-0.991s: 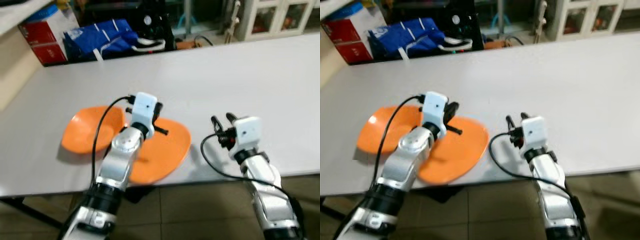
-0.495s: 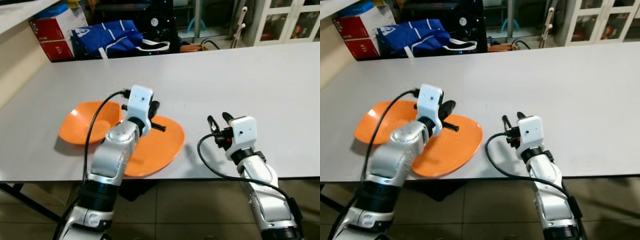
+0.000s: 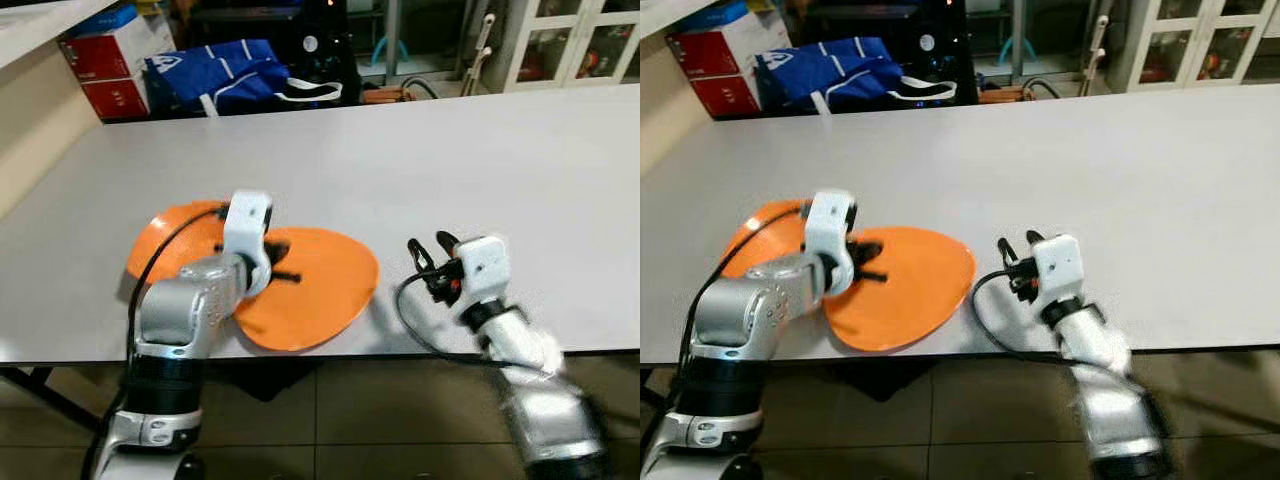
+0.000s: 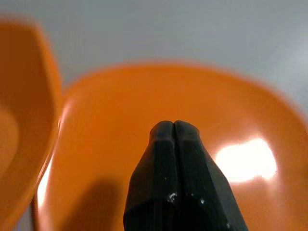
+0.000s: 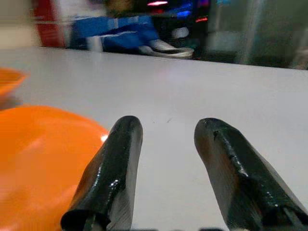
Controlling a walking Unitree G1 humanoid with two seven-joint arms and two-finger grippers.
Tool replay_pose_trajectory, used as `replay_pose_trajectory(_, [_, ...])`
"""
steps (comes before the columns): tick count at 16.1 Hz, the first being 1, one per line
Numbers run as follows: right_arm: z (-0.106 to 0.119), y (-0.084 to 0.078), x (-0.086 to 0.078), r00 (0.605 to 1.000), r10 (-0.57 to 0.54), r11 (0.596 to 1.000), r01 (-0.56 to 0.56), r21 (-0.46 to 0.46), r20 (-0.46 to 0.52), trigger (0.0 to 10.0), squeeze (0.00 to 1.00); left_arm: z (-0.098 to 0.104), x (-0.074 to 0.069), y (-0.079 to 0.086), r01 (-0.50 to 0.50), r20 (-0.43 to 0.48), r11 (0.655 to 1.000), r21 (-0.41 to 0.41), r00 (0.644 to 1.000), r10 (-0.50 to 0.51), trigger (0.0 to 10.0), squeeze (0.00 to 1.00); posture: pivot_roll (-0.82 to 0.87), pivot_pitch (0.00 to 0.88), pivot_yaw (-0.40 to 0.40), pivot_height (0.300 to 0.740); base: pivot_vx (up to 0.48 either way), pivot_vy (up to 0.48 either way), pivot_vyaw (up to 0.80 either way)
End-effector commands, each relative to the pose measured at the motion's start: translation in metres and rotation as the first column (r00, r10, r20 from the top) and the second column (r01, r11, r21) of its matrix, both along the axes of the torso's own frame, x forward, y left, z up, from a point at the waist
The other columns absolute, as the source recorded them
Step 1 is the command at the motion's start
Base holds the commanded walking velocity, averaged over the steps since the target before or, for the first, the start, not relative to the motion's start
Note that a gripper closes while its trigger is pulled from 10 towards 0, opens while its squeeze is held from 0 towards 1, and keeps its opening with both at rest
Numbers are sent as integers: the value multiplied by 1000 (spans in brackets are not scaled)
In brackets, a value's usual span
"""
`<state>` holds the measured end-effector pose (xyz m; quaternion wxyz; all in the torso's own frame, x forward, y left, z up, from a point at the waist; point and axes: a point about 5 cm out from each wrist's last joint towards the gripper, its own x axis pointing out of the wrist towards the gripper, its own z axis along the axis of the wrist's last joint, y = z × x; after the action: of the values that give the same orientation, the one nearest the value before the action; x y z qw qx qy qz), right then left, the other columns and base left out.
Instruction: Setting the table
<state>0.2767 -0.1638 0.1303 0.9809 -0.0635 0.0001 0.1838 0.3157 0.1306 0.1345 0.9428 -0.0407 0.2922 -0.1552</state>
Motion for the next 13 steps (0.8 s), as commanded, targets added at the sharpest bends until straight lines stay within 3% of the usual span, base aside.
replay_pose_trajectory(1, [22,-4,-1,995,97,994,-97,58,-3,10000,0,-9,-2,7,-12,-48,1000,13,999,12,10000,0,-248,5,148,740,0,0,0])
replay_pose_trajectory(3, [27,-16,-9,983,180,983,-181,-30,-46,10000,0,-9,0,4,3,-68,1000,5,998,-3,10000,0,-268,13,143,740,0,0,0])
replay_pose_trajectory(5, [26,-23,-13,975,209,975,-214,-60,-81,10000,0,-7,5,1,15,-74,1000,-7,997,-16,10000,0,-279,14,141,740,0,0,0])
replay_pose_trajectory(8, [26,-16,-19,965,240,969,-245,-40,-107,10000,0,-3,14,-24,83,63,995,-56,995,-79,10000,0,-292,18,148,740,0,0,0])
replay_pose_trajectory(10, [24,-13,-24,959,252,966,-257,-23,-131,10000,0,-6,17,-34,137,104,988,-66,986,-129,10000,0,-296,24,148,740,0,0,0])
replay_pose_trajectory(13, [17,-12,-30,960,260,958,-270,-98,-109,10000,0,-23,23,-38,120,17,989,-85,993,-119,10000,0,-303,34,146,740,0,0,0])
